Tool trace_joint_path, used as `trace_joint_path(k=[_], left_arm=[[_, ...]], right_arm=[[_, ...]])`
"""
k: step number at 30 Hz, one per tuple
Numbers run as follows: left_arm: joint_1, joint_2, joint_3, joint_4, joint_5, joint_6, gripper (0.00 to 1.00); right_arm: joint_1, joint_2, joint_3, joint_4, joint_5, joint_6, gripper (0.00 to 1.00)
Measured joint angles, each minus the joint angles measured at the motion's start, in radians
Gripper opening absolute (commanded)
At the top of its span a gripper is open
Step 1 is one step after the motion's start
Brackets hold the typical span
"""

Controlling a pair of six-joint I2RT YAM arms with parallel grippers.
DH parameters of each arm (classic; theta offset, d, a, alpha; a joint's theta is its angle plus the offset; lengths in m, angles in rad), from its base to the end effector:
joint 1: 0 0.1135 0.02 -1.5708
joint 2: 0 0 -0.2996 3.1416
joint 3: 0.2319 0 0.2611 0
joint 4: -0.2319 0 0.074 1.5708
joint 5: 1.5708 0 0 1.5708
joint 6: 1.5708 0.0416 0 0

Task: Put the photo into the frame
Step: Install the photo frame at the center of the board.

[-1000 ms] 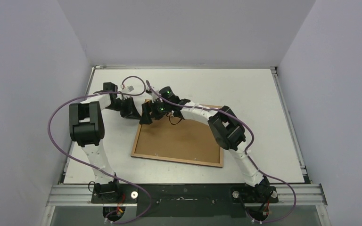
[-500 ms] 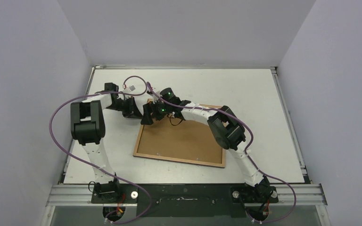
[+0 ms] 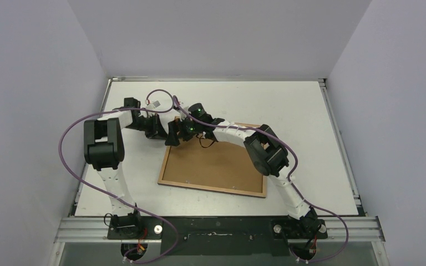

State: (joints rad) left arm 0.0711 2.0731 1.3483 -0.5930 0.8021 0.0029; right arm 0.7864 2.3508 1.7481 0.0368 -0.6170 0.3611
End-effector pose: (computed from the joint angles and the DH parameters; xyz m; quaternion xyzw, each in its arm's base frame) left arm 0.4211 0.0000 0.1529 0.0181 0.9144 -0.3827 0.1304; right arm 0.3822 0.4170 0.1740 -0.3192 0.7854 0.4725 0.2409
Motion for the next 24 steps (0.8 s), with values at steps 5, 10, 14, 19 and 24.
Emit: trace_joint_path(k=[5,10,14,19,24], left_arm=[[0.000,0.000,0.000,0.000,0.000,0.000,0.00],[0.000,0.000,0.000,0.001,0.000,0.000,0.00],[0.000,0.000,0.000,0.002,0.000,0.000,0.00],[0.000,0.000,0.000,0.002,0.000,0.000,0.00],[0.000,0.000,0.000,0.002,0.000,-0.001,0.00]], right_arm=[[0.002,0.000,-0.004,0.021,0.000,0.020,0.96],[0.011,0.003,-0.005,0.025,-0.001,0.032,0.96],[0.019,0.003,-0.005,0.030,-0.001,0.042,0.97],[0.020,0.003,-0.013,0.041,0.000,0.047,0.98],[0.020,0.003,-0.015,0.051,-0.003,0.054,0.98]])
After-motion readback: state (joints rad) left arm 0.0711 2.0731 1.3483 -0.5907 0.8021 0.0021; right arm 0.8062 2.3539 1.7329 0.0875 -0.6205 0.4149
